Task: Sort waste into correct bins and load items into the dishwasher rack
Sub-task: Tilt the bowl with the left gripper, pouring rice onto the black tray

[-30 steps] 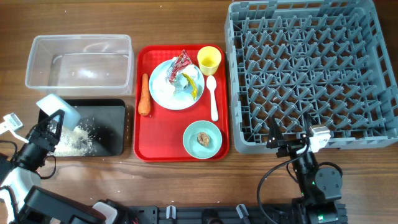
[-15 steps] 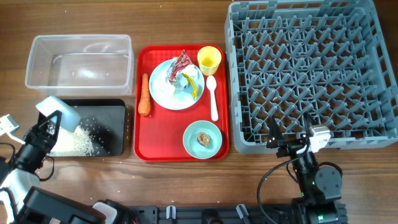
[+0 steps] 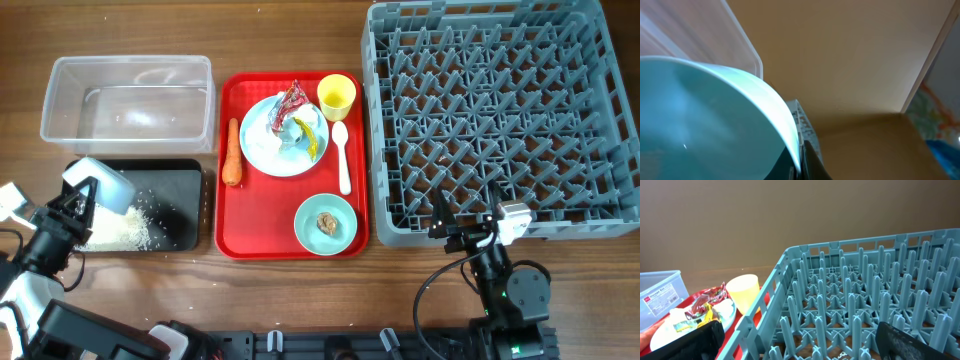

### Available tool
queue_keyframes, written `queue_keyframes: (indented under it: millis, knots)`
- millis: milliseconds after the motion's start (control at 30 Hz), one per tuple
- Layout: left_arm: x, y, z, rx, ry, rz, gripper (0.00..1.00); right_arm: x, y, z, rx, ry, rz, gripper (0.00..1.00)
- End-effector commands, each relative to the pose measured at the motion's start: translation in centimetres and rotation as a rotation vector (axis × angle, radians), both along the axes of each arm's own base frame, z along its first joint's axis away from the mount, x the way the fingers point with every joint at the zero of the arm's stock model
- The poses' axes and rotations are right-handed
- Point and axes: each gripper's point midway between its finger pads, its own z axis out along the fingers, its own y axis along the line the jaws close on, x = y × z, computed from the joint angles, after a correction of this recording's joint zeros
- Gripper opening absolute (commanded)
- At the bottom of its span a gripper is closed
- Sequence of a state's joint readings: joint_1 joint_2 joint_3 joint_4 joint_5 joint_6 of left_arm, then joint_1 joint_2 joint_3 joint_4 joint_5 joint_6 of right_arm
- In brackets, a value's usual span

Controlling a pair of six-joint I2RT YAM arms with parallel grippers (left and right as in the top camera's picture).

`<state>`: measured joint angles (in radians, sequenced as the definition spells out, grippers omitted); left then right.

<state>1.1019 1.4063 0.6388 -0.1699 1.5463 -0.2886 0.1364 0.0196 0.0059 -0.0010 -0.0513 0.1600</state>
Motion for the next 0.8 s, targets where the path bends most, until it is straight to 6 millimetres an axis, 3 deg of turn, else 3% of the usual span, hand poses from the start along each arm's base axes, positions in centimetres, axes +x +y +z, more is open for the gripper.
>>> queue_keyframes:
  millis: [0,33,133,233,767]
  knots:
    - [-0.2,0.2,0.1,-0.079,0.026,0.002,0.04,0.0,-0.1,0.1,-0.001,-0.004,-0.005,1.00]
    - [0.1,0.7,-0.4,-0.036,0.044,0.032,0.04,0.0,-0.1,0.1,-0.001,-0.004,-0.005,0.99]
    - [-0.2,0.0,0.3,-0.112,0.029,-0.009,0.04,0.0,-0.1,0.1,-0.001,-0.005,-0.005,1.00]
    - [0.1,0.9,-0.7,-0.018,0.055,0.046,0.04,0.0,-0.1,0.1,-0.001,-0.004,-0.005,1.00]
    - [0.8,0.7,0.2,0.037,0.007,0.010,0.04,0.0,-0.1,0.1,-0.001,-0.004,-0.005,1.00]
